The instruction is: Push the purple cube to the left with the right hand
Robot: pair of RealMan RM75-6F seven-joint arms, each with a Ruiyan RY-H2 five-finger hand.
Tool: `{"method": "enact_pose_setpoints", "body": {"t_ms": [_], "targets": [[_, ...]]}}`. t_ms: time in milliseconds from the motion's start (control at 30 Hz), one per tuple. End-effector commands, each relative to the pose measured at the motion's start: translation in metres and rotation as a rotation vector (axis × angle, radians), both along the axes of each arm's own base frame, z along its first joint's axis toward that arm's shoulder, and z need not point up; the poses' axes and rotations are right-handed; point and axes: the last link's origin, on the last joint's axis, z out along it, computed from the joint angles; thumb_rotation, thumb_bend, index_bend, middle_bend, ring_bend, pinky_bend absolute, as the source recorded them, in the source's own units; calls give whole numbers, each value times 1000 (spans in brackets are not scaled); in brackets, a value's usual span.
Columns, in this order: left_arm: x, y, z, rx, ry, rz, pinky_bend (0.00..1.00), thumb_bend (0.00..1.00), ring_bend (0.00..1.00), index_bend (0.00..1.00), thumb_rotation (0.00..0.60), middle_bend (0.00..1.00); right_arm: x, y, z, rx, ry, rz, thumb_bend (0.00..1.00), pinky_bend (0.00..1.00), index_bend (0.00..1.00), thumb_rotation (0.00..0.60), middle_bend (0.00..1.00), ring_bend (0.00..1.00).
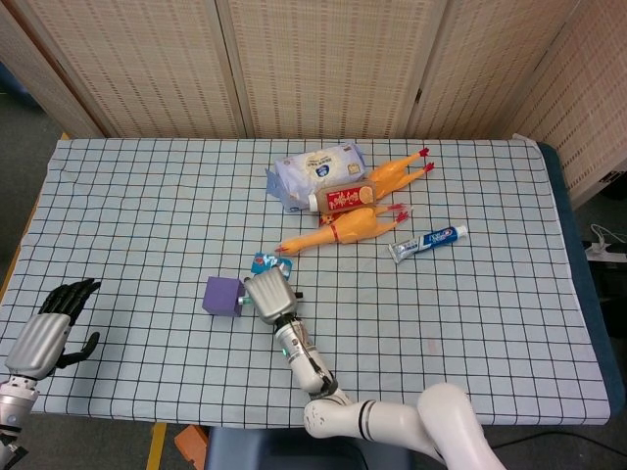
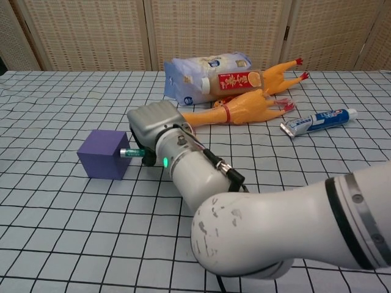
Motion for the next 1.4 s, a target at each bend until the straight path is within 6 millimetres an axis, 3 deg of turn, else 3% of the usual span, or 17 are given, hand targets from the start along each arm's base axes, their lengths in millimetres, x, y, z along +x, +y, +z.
{"method": "enact_pose_setpoints", "body": {"t_ms": [33, 267, 500, 700, 833, 933, 1167, 1300, 1400], "targets": [[-1, 0, 0, 1, -1, 1, 44, 456, 0, 0, 600, 0, 7, -2, -6, 34, -26, -27, 406, 519, 995, 600, 823, 600], [-1, 0, 1, 3, -1, -1, 44, 456, 0, 0, 600, 0, 7, -7, -7, 8, -22, -41, 406, 519, 995, 600, 823, 600], [1, -2, -1, 0, 8, -10, 44, 456, 0, 0, 600, 0, -19, -6, 13, -75, -2, -31, 406, 519, 995, 600, 823, 600], [3, -4, -2, 2, 16, -20, 44, 456, 0, 0, 600, 0, -84, 6, 69, -142, 62, -42, 406, 519, 996, 600, 823, 600], [5, -5, -5, -2, 31, -24, 44, 456, 0, 0, 600, 0, -147, 22, 114, -172, 116, -98, 406, 519, 993, 600, 823, 600], [5, -4, -8, -7, 42, -20, 43, 456, 0, 0, 600, 0, -187, 34, 137, -176, 153, -141, 405, 519, 984, 600, 823, 600], [12, -8, -17, -12, 64, -53, 44, 456, 0, 0, 600, 0, -270, 58, 154, -133, 193, -275, 403, 519, 910, 600, 823, 594], [13, -10, -20, -19, 73, -62, 44, 456, 0, 0, 600, 0, -291, 57, 153, -123, 131, -332, 403, 519, 859, 600, 782, 581], [12, -9, -21, -19, 81, -55, 44, 455, 0, 0, 600, 0, -298, 57, 151, -118, 129, -326, 403, 511, 756, 600, 646, 511]]}}
